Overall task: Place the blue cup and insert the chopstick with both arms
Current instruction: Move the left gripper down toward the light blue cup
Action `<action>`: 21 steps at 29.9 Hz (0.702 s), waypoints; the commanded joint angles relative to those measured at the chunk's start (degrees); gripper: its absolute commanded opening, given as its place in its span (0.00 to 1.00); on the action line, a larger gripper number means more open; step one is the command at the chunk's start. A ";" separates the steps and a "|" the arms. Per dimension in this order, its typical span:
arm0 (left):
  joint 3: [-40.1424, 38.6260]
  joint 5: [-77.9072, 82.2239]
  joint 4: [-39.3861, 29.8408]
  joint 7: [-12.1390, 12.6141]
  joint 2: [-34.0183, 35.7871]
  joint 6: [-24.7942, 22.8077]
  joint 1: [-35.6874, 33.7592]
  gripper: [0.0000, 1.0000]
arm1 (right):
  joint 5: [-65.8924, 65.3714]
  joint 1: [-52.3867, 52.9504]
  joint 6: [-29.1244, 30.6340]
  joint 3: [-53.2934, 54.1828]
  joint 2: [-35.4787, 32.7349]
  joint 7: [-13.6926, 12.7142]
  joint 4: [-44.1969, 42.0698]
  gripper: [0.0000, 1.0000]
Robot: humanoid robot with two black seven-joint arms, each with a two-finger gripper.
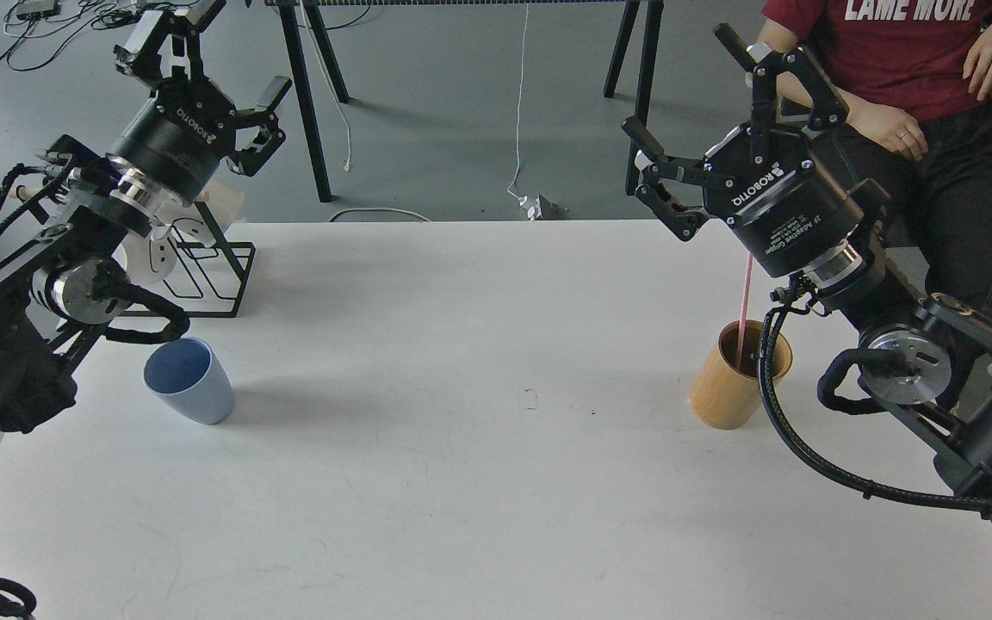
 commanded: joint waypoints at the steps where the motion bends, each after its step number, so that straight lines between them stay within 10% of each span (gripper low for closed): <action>1: -0.13 -0.24 -1.24 0.01 0.83 0.00 -0.19 0.99 | 0.00 -0.10 0.00 -0.02 -0.12 0.00 0.03 0.95; 21: -10.68 -4.29 -0.89 0.01 0.21 0.00 0.08 0.99 | -0.18 -0.62 0.09 4.63 -1.43 0.00 -0.15 0.95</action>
